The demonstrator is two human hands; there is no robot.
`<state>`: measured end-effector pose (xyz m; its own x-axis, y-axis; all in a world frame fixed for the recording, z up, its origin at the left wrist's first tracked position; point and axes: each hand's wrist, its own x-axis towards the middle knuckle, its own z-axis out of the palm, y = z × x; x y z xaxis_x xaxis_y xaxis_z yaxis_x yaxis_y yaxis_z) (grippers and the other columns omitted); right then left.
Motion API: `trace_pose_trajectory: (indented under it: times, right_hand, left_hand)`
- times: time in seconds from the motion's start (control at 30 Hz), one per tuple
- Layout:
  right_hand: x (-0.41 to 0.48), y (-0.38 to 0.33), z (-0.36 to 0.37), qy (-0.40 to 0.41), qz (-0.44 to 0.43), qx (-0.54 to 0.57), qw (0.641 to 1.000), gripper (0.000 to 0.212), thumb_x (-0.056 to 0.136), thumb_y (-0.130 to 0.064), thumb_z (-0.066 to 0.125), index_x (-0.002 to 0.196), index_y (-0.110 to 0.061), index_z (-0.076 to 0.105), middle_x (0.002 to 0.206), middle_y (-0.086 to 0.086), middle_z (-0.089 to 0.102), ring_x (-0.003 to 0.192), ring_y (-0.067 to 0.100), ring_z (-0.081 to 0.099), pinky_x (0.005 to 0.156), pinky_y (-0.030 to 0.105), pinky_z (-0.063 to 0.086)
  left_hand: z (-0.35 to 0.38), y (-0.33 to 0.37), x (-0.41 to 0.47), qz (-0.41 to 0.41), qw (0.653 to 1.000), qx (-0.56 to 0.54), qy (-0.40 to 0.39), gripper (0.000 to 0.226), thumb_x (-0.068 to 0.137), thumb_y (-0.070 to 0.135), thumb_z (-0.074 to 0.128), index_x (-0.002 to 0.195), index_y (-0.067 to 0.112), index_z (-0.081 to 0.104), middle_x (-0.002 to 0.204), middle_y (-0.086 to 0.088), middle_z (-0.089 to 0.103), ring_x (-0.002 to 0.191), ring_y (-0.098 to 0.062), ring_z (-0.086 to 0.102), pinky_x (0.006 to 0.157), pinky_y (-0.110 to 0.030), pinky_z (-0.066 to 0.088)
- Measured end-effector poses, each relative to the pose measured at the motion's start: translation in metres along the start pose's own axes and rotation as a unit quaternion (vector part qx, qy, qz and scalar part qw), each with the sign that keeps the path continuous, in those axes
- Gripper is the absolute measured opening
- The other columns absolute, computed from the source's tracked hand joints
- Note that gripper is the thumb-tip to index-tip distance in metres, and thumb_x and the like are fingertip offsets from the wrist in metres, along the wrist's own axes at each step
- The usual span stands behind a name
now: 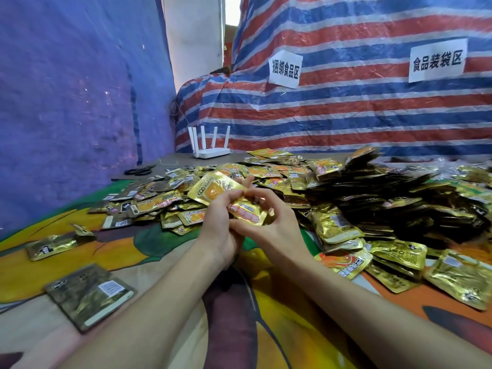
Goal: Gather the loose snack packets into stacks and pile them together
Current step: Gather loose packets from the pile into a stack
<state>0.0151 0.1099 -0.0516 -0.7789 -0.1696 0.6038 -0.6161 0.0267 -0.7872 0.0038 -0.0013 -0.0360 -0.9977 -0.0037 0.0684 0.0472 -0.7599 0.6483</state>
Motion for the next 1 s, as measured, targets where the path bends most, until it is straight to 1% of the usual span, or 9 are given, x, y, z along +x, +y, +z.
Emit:
trace_pose_trajectory:
  times: [0.17,0.3,0.4,0.53,0.67,0.77,0.83,0.93,1.0]
  right_hand:
    - [0.001,0.004,-0.002,0.01,-0.006,0.028,1.0,0.052,0.069,0.001,0.086,0.112,-0.019,0.066,0.12,-0.005,0.069,0.102,-0.001,0.066,0.081,0.011,0.049]
    - [0.005,0.005,-0.006,0.009,-0.001,-0.017,1.0,0.066,0.058,-0.01,0.09,0.114,-0.033,0.063,0.125,-0.005,0.063,0.111,0.003,0.061,0.087,0.01,0.047]
    - [0.006,0.008,-0.011,-0.017,0.02,-0.095,0.995,0.062,0.06,-0.019,0.088,0.112,-0.035,0.059,0.12,-0.01,0.053,0.113,0.005,0.055,0.084,0.004,0.043]
    - [0.007,0.005,-0.017,-0.043,0.004,-0.18,0.983,0.083,0.058,-0.045,0.088,0.132,-0.03,0.052,0.122,-0.012,0.055,0.113,-0.001,0.054,0.093,0.015,0.047]
    - [0.01,0.001,-0.027,-0.12,0.024,-0.205,0.971,0.083,0.069,-0.043,0.087,0.139,-0.031,0.044,0.117,-0.027,0.053,0.1,-0.017,0.055,0.078,0.0,0.042]
    - [0.011,-0.002,-0.034,-0.122,0.029,-0.222,0.967,0.074,0.068,-0.033,0.083,0.132,-0.027,0.045,0.112,-0.012,0.061,0.088,0.003,0.066,0.066,0.013,0.051]
    - [0.015,-0.011,-0.04,-0.094,0.02,-0.273,0.957,0.074,0.066,-0.04,0.079,0.129,-0.022,0.046,0.109,-0.001,0.063,0.088,0.015,0.066,0.067,0.021,0.052]
    - [0.04,-0.03,-0.064,-0.031,0.02,-0.371,0.928,0.07,0.07,-0.047,0.079,0.124,-0.016,0.047,0.108,0.004,0.061,0.091,0.02,0.06,0.077,0.034,0.053]
    - [0.067,-0.042,-0.084,0.002,0.036,-0.413,0.91,0.068,0.077,-0.044,0.079,0.125,-0.013,0.043,0.11,0.01,0.059,0.09,0.023,0.06,0.078,0.04,0.055]
  left_hand:
    - [0.004,0.001,-0.004,-0.029,0.999,0.027,-0.019,0.032,0.095,0.02,0.05,0.108,0.013,0.078,0.113,-0.004,0.075,0.096,-0.022,0.075,0.072,-0.035,0.063]
    - [0.003,0.003,-0.005,-0.037,0.999,0.028,0.001,0.03,0.088,0.02,0.058,0.103,0.007,0.08,0.108,-0.011,0.076,0.094,-0.029,0.075,0.083,-0.042,0.059]
    - [0.001,0.003,-0.004,-0.036,0.999,0.029,-0.004,0.032,0.079,0.018,0.059,0.1,0.009,0.081,0.113,-0.013,0.074,0.098,-0.032,0.074,0.088,-0.048,0.056]
    - [-0.001,0.001,-0.004,-0.062,0.997,0.051,0.007,0.027,0.073,0.02,0.066,0.095,0.009,0.078,0.101,-0.017,0.076,0.085,-0.035,0.075,0.074,-0.044,0.061]
    - [0.001,0.0,-0.005,-0.067,0.994,0.085,-0.006,0.021,0.087,0.02,0.065,0.103,0.01,0.076,0.093,-0.016,0.076,0.078,-0.033,0.076,0.061,-0.042,0.062]
    - [0.003,-0.002,-0.009,-0.082,0.984,0.152,-0.037,0.023,0.085,0.026,0.068,0.099,0.008,0.074,0.079,-0.012,0.073,0.068,-0.027,0.073,0.056,-0.034,0.06]
    - [0.003,-0.004,-0.011,-0.087,0.977,0.182,-0.071,0.035,0.089,0.043,0.066,0.098,0.01,0.076,0.074,-0.009,0.07,0.069,-0.024,0.071,0.062,-0.034,0.059]
    - [0.002,-0.01,-0.01,-0.042,0.975,0.211,-0.061,0.054,0.081,0.056,0.063,0.112,0.012,0.066,0.094,-0.006,0.073,0.096,-0.024,0.071,0.084,-0.041,0.055]
    - [0.002,-0.011,-0.009,-0.034,0.974,0.221,-0.039,0.063,0.076,0.055,0.06,0.124,0.015,0.061,0.11,-0.005,0.075,0.107,-0.025,0.069,0.086,-0.04,0.053]
